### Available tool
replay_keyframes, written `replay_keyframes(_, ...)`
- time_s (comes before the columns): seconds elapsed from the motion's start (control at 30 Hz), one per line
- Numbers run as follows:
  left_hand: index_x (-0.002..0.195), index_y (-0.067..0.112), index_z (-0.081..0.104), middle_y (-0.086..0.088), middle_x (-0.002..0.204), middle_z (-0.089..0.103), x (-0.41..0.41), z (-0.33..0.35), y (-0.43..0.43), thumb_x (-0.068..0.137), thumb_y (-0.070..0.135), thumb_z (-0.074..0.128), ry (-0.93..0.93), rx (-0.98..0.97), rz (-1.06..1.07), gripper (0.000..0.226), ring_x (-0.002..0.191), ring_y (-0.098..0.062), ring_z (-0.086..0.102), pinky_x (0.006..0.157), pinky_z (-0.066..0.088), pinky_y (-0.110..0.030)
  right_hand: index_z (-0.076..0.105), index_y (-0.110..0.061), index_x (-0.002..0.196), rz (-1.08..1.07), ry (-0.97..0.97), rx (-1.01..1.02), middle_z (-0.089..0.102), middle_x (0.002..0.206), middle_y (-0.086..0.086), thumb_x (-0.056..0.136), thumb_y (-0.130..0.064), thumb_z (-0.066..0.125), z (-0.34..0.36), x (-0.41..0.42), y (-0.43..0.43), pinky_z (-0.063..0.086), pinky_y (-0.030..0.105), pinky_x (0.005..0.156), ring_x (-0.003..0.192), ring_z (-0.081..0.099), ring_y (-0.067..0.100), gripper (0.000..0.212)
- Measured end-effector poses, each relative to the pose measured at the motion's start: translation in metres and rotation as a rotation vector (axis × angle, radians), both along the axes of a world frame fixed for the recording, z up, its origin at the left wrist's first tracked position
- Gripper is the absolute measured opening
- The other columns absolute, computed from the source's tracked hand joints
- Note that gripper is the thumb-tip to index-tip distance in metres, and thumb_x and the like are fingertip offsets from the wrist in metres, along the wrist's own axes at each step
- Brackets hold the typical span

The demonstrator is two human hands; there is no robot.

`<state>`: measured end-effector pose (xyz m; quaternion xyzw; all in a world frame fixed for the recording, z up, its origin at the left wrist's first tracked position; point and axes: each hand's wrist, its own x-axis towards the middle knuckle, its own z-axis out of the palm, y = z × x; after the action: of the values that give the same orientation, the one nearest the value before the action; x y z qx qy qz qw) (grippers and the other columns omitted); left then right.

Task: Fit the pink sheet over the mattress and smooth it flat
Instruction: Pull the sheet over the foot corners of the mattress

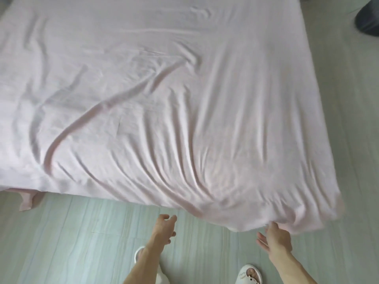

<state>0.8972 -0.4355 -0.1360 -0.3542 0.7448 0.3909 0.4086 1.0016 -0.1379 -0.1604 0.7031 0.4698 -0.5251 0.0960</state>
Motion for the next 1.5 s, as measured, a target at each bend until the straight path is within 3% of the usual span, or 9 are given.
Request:
replay_keyframes(0.17, 0.101, 0.013, 0.056, -0.006, 0.09, 0.055, -0.085, 0.018, -0.121, 0.097, 0.027, 0.05, 0.18, 0.02, 0.246, 0.016, 0.077, -0.023, 0.057, 0.065, 0.04, -0.03, 0.066, -0.011, 0.099, 0.592, -0.012, -0.162, 0.067, 0.092, 0.006, 0.091, -0.021, 0.053, 0.037, -0.084, -0.122, 0.054, 0.031, 0.058, 0.067, 0.067, 0.022, 0.018)
replay_keyframes(0.3, 0.104, 0.009, 0.056, -0.012, 0.095, 0.055, -0.141, 0.024, -0.228, 0.098, 0.027, 0.046, 0.298, 0.01, 0.497, 0.022, 0.077, -0.026, 0.054, 0.063, 0.04, -0.031, 0.068, -0.015, 0.092, 0.707, 0.13, -0.339, 0.065, 0.092, 0.001, 0.088, -0.024, 0.06, 0.06, -0.162, -0.264, 0.052, 0.029, 0.06, 0.07, 0.067, 0.018, 0.013)
replay_keyframes(0.4, 0.108, 0.01, 0.053, -0.01, 0.1, 0.052, -0.167, 0.026, -0.318, 0.097, 0.03, 0.047, 0.354, 0.012, 0.618, 0.023, 0.084, -0.028, 0.054, 0.063, 0.043, -0.034, 0.069, -0.015, 0.099, 0.583, 0.189, -0.493, 0.066, 0.092, 0.002, 0.091, -0.031, 0.063, 0.066, -0.212, -0.375, 0.052, 0.031, 0.061, 0.076, 0.069, 0.02, 0.019)
replay_keyframes(0.57, 0.115, 0.009, 0.049, -0.005, 0.11, 0.055, -0.196, 0.034, -0.424, 0.099, 0.05, 0.046, 0.316, 0.083, 0.709, 0.044, 0.102, -0.028, 0.059, 0.093, 0.049, -0.047, 0.063, -0.011, 0.096, 0.098, 0.272, -0.426, 0.067, 0.084, 0.006, 0.097, -0.028, 0.06, 0.068, -0.255, -0.475, 0.048, 0.029, 0.059, 0.074, 0.065, 0.02, 0.017)
replay_keyframes(0.83, 0.105, 0.005, 0.055, -0.014, 0.101, 0.066, -0.255, 0.027, -0.465, 0.101, 0.022, 0.041, 0.308, 0.161, 0.653, 0.023, 0.076, -0.018, 0.067, 0.069, 0.048, -0.032, 0.073, -0.006, 0.09, 0.172, 0.218, -0.066, 0.062, 0.065, 0.002, 0.095, -0.03, 0.064, 0.079, -0.249, -0.495, 0.047, 0.028, 0.055, 0.058, 0.057, 0.018, 0.026)
replay_keyframes(1.0, 0.103, 0.008, 0.053, -0.009, 0.093, 0.063, -0.249, 0.034, -0.453, 0.102, 0.048, 0.022, 0.317, 0.192, 0.723, 0.051, 0.079, -0.026, 0.067, 0.071, 0.049, -0.037, 0.07, -0.001, 0.086, 0.177, 0.188, -0.014, 0.062, 0.065, 0.006, 0.093, -0.03, 0.066, 0.093, -0.234, -0.5, 0.044, 0.026, 0.046, 0.051, 0.056, 0.018, 0.03)
replay_keyframes(1.17, 0.079, 0.011, 0.047, -0.009, 0.087, 0.059, -0.254, 0.036, -0.457, 0.103, 0.035, 0.035, 0.383, 0.067, 0.549, 0.036, 0.078, -0.029, 0.067, 0.064, 0.043, -0.034, 0.065, -0.002, 0.075, 0.12, 0.186, 0.09, 0.062, 0.06, 0.007, 0.095, -0.025, 0.064, 0.099, -0.22, -0.508, 0.044, 0.029, 0.047, 0.05, 0.056, 0.02, 0.03)
replay_keyframes(1.33, 0.078, 0.007, 0.052, -0.012, 0.074, 0.062, -0.231, 0.036, -0.478, 0.104, 0.038, 0.032, 0.439, -0.161, 0.173, 0.045, 0.066, -0.027, 0.067, 0.06, 0.039, -0.033, 0.059, -0.004, 0.069, 0.159, 0.111, 0.161, 0.057, 0.057, 0.007, 0.095, -0.019, 0.059, 0.084, -0.207, -0.516, 0.043, 0.029, 0.047, 0.044, 0.054, 0.021, 0.03)
replay_keyframes(1.5, 0.082, 0.009, 0.053, -0.008, 0.08, 0.067, -0.225, 0.033, -0.48, 0.104, 0.038, 0.03, 0.364, -0.181, 0.094, 0.043, 0.063, -0.025, 0.068, 0.061, 0.041, -0.035, 0.062, -0.005, 0.08, 0.086, 0.029, 0.075, 0.063, 0.067, 0.008, 0.095, -0.021, 0.054, 0.074, -0.214, -0.516, 0.053, 0.03, 0.052, 0.05, 0.059, 0.021, 0.024)
